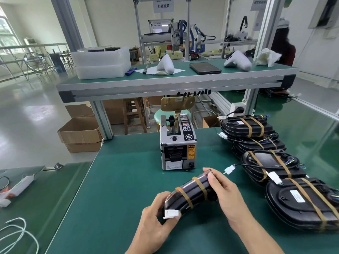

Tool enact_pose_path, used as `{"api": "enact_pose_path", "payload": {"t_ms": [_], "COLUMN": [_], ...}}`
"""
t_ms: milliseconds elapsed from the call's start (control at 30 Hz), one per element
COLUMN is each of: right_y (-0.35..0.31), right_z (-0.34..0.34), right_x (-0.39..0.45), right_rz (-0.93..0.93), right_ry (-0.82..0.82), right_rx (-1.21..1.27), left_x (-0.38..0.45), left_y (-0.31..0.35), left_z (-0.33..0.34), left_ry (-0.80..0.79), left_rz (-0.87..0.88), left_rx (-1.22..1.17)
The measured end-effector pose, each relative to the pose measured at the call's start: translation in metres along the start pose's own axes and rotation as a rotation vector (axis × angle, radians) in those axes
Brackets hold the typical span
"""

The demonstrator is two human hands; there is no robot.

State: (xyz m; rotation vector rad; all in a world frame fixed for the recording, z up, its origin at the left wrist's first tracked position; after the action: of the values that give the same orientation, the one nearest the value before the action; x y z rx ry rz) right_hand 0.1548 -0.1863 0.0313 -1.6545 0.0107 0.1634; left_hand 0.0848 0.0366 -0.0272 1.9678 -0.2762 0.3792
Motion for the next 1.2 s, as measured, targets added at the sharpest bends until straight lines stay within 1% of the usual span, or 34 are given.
{"api": "enact_pose_path", "payload": {"t_ms": [67,200,267,333,400,467,567,633,767,867,900,933,967,1033,1100,1133,1200], "right_y": [-0.017,-0.054,-0.067,-0.073,-0.075,-0.075,-0.075,-0.078,-0.084,-0.085,-0.088,-0.092,-0.095,-0.103,-0.103,-0.098,-0.075], "right_z": [0.003,0.021,0.034,0.045,0.046,0.041,0.035,0.04,0.071,0.089,0.089,0.086,0.08,0.06,0.038,0.031,0.029], "right_x": [-0.004,-0.025,-0.035,-0.038,-0.033,-0.025,-0.016,-0.021,-0.045,-0.055,-0.056,-0.054,-0.048,-0.026,0.01,0.029,0.063], "right_rz": [-0.095,-0.332,-0.393,-0.4,-0.363,-0.297,-0.247,-0.286,-0.465,-0.489,-0.493,-0.499,-0.477,-0.365,-0.213,-0.118,0.055], "right_ry": [0.029,0.118,0.154,0.181,0.197,0.195,0.185,0.176,0.157,0.085,0.064,0.042,0.014,-0.014,0.061,0.094,0.078], "right_rx": [-0.107,-0.524,-0.694,-0.805,-0.836,-0.833,-0.844,-0.864,-0.982,-1.053,-1.034,-0.949,-0.8,-0.418,-0.117,-0.051,-0.055], "left_x": [0.001,0.002,0.002,0.001,-0.001,-0.002,-0.003,-0.003,0.0,-0.001,-0.002,-0.002,-0.002,-0.001,0.0,-0.001,-0.002], "left_y": [-0.001,-0.001,0.001,0.001,0.001,0.006,0.013,0.014,0.011,0.005,0.002,0.001,0.001,0.002,0.003,0.003,0.004], "left_z": [0.001,0.006,0.005,0.004,0.004,0.001,-0.008,-0.01,-0.006,-0.006,-0.006,-0.007,-0.007,-0.006,-0.005,-0.005,-0.005], "left_ry": [-0.012,-0.026,0.01,-0.002,-0.07,-0.087,0.013,0.077,0.128,0.17,0.173,0.169,0.166,0.164,0.159,0.158,0.166], "left_rz": [-0.021,-0.044,-0.041,-0.067,-0.091,-0.066,0.009,0.043,0.09,0.066,0.052,0.042,0.044,0.067,0.07,0.07,0.071], "left_rx": [0.016,0.084,0.125,0.117,0.046,-0.009,-0.017,-0.002,-0.011,-0.014,-0.021,-0.021,-0.014,-0.015,-0.039,-0.048,-0.056]}}
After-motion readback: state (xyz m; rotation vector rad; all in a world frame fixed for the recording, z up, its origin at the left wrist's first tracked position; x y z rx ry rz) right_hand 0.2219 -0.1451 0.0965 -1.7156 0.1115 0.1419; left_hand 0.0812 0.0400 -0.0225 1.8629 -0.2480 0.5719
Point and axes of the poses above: each hand's wrist, its own x-axis towards the middle knuckle, its own z-axis out of the palm, y = z × x, the point moved 4 cm from there along x, towards the middle knuckle, and after that the axes turned 6 degrees about z, right-handed, at the moved point
